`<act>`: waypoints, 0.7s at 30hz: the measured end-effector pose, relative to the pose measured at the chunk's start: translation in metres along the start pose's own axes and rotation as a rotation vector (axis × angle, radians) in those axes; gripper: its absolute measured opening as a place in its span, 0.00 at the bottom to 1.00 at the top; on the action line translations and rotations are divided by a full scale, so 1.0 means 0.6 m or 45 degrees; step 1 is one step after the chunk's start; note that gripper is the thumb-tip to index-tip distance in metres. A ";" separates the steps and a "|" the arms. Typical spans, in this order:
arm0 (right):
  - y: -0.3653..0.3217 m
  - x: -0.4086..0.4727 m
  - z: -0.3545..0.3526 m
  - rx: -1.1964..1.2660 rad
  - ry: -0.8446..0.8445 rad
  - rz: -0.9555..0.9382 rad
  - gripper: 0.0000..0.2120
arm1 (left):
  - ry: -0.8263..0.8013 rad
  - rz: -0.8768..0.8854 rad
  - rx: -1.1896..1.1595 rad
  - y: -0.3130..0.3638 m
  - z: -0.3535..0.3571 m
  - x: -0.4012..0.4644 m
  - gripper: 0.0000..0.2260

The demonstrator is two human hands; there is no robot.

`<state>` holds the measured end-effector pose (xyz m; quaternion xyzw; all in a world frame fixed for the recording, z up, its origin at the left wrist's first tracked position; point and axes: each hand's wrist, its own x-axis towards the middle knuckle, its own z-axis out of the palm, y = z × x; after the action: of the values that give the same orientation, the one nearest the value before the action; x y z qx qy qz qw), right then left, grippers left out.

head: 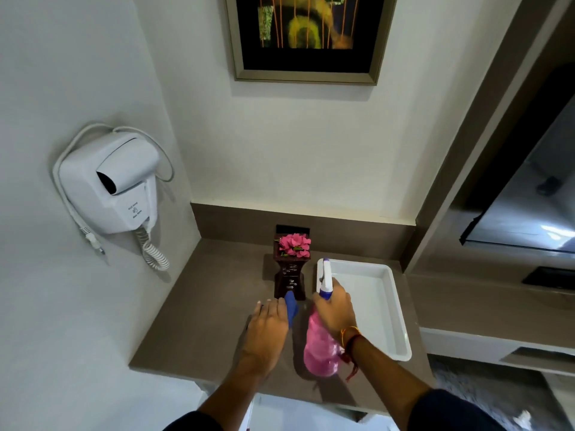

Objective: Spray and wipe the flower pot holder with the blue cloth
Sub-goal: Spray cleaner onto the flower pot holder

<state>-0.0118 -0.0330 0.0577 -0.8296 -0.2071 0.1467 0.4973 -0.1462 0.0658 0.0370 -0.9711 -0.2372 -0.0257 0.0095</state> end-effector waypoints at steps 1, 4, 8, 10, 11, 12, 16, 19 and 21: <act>-0.002 0.012 -0.014 0.041 0.023 -0.026 0.13 | 0.027 0.014 0.003 0.005 -0.003 0.007 0.28; 0.005 0.045 -0.054 0.187 0.078 -0.064 0.14 | 0.061 0.058 0.020 0.020 -0.006 0.022 0.26; 0.032 0.074 -0.085 0.308 0.126 -0.092 0.21 | 0.090 0.110 0.099 0.026 0.003 0.039 0.24; 0.054 0.084 -0.094 0.347 0.113 -0.048 0.24 | 0.108 0.115 0.125 0.028 0.007 0.052 0.24; 0.067 0.090 -0.100 0.356 0.105 -0.022 0.23 | 0.121 0.118 0.126 0.030 0.009 0.060 0.24; 0.080 0.096 -0.105 0.360 0.091 -0.007 0.22 | 0.134 0.119 0.117 0.033 0.011 0.066 0.23; 0.108 0.114 -0.128 0.397 0.079 0.023 0.21 | 0.132 0.119 0.086 0.032 0.024 0.075 0.19; 0.115 0.122 -0.141 0.327 0.029 0.027 0.22 | 0.091 0.110 0.110 0.033 0.030 0.072 0.19; 0.115 0.126 -0.153 0.210 -0.046 0.011 0.25 | 0.043 0.099 0.111 0.038 0.031 0.070 0.19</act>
<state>0.1089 -0.0952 0.0362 -0.7841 -0.1995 0.1802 0.5594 -0.0972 0.0654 0.0206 -0.9777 -0.1999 -0.0314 0.0569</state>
